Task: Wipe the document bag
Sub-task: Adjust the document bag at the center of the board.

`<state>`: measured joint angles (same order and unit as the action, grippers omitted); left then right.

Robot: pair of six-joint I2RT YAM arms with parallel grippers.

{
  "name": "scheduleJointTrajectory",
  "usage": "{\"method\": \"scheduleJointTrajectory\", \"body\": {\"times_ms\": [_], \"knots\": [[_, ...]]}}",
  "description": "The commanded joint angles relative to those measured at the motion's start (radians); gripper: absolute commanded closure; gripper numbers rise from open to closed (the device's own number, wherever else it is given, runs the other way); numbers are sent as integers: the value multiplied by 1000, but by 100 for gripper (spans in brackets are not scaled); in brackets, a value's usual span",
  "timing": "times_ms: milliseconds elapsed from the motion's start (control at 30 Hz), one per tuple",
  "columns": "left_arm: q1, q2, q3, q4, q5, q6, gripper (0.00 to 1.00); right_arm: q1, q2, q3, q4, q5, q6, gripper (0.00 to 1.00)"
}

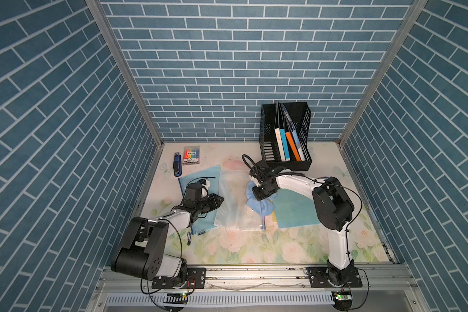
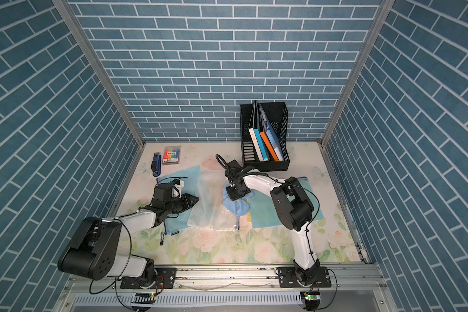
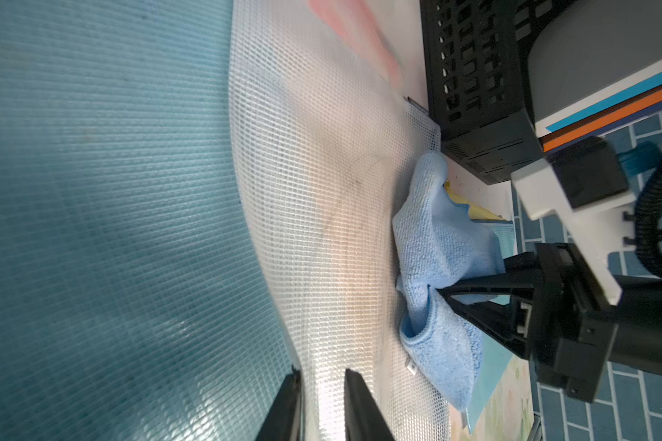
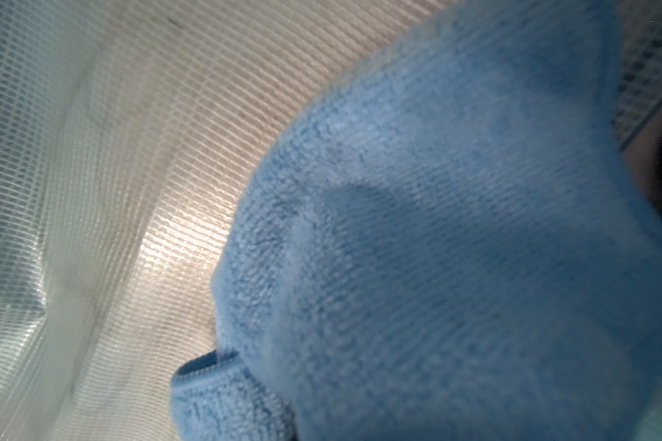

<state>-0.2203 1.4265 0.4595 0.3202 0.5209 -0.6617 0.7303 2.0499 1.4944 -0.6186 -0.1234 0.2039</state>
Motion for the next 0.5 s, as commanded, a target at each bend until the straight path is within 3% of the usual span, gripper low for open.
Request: {"method": "scheduleJointTrajectory", "body": {"times_ms": [0, 100, 167, 467], "knots": [[2, 11, -22, 14, 0, 13, 77, 9, 25, -9, -18, -13, 0, 88], [-1, 4, -23, 6, -9, 19, 77, 7, 23, -10, -18, -13, 2, 88], [-1, 3, -19, -8, -15, 28, 85, 9, 20, -9, -20, -13, 2, 88], [-14, -2, -16, -55, -56, 35, 100, 39, -76, 57, -69, 8, -62, 88]]}}
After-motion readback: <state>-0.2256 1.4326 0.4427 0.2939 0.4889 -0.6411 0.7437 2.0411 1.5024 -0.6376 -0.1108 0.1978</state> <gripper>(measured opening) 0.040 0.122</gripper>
